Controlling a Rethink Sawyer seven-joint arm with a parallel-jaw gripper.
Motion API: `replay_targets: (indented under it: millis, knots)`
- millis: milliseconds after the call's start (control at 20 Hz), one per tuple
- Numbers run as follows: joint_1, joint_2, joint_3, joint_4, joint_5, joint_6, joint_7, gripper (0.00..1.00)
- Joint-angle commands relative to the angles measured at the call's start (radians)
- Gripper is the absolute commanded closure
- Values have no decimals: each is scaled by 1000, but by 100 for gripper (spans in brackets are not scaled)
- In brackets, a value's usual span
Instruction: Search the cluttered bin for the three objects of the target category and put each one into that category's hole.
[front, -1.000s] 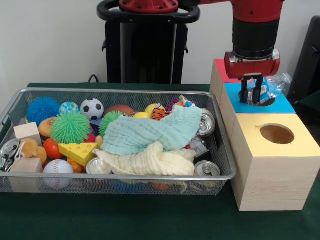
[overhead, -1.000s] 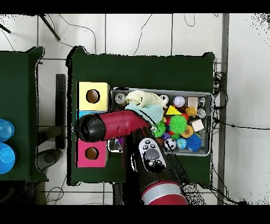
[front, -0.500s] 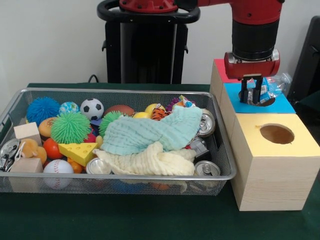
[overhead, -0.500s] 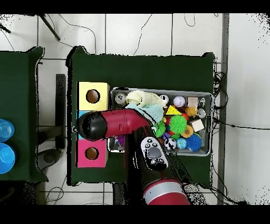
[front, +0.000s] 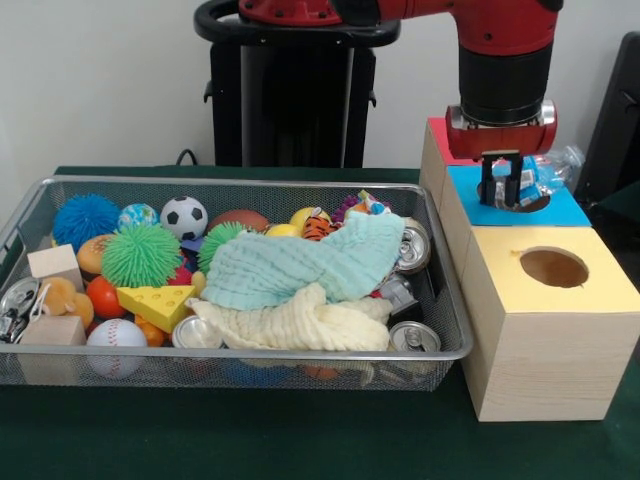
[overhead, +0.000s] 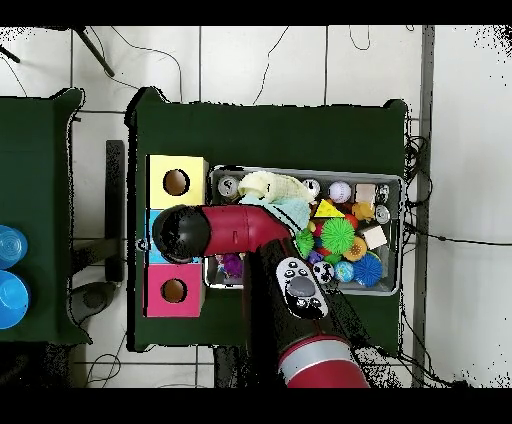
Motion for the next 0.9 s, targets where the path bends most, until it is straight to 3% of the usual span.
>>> replay_targets:
  millis: [50,400,900]
  knots:
    - [-53,157,-79,84,-17,106,93,100]
    - [-44,105,-79,100,12,140,93,100]
    - [-5,-28,-89,226,87,92,187,100]
